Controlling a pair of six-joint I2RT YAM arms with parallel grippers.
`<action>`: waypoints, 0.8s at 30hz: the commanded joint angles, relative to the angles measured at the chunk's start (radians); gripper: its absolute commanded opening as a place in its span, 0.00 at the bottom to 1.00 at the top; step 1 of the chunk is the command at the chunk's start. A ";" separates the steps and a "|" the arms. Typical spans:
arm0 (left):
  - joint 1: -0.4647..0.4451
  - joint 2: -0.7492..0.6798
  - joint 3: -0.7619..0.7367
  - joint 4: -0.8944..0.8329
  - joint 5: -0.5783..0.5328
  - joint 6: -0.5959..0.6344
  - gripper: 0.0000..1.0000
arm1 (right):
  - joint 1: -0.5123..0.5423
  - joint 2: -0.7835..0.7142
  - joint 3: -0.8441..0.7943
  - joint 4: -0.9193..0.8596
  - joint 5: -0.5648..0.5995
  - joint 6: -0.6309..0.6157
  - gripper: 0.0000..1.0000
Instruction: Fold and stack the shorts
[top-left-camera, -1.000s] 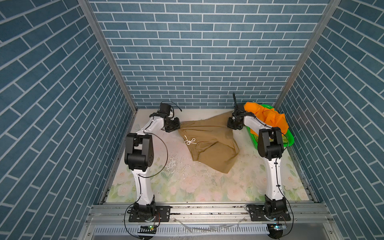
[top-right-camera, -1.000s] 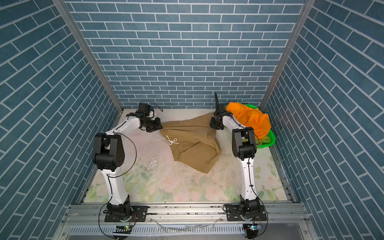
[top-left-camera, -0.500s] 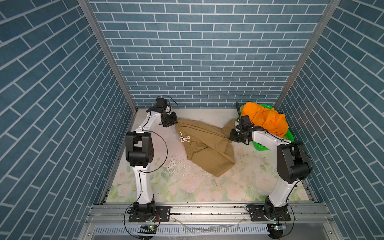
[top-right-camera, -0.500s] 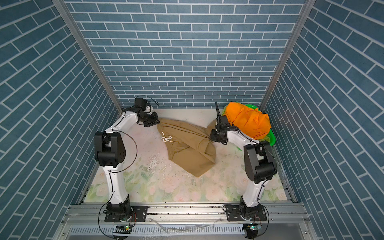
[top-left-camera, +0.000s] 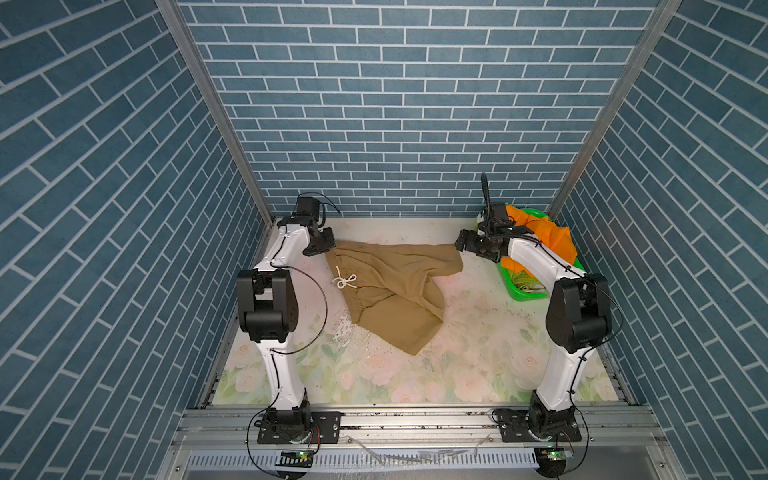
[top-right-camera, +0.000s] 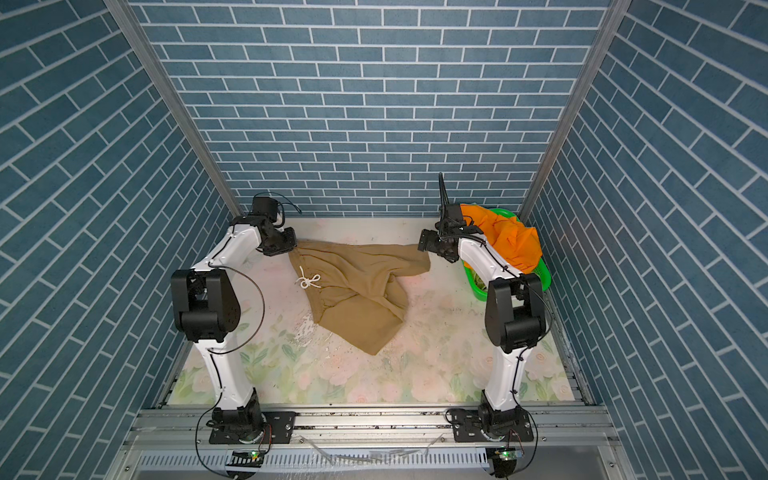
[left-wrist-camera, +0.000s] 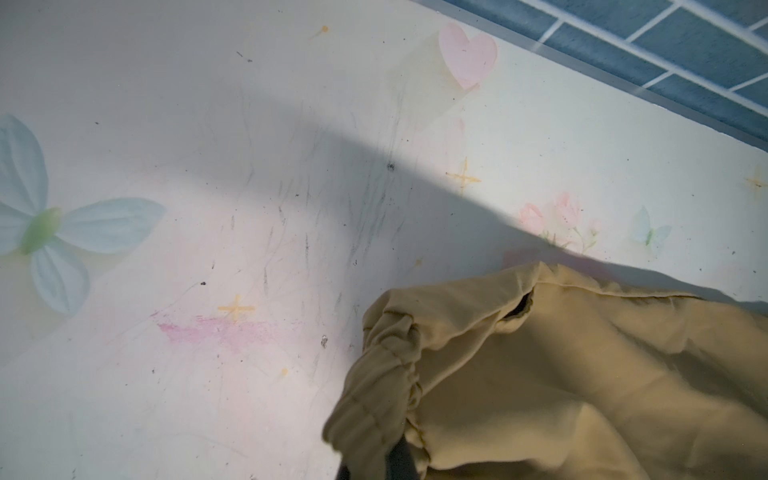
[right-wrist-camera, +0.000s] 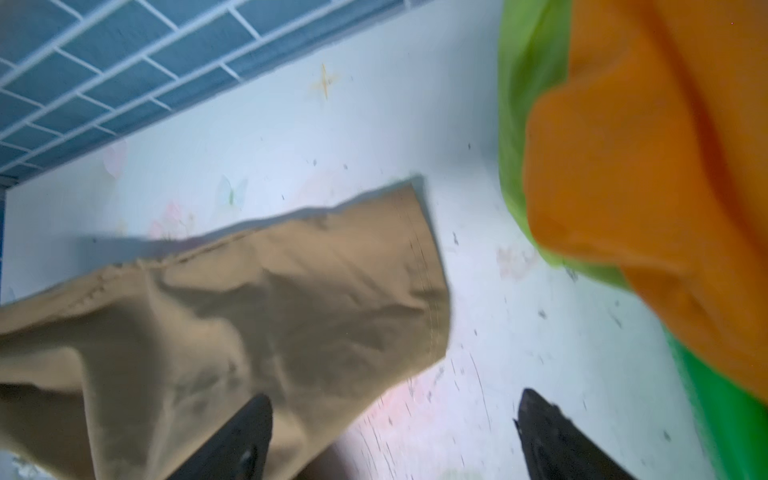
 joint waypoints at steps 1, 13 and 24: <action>-0.002 -0.025 -0.016 0.022 -0.042 0.048 0.00 | 0.002 0.115 0.058 -0.062 -0.028 0.027 0.95; -0.025 -0.027 -0.057 0.068 -0.005 0.055 0.00 | -0.001 0.446 0.421 -0.118 -0.057 -0.002 0.97; -0.040 -0.021 -0.050 0.049 0.006 0.078 0.00 | -0.001 0.628 0.610 -0.189 -0.065 -0.022 0.89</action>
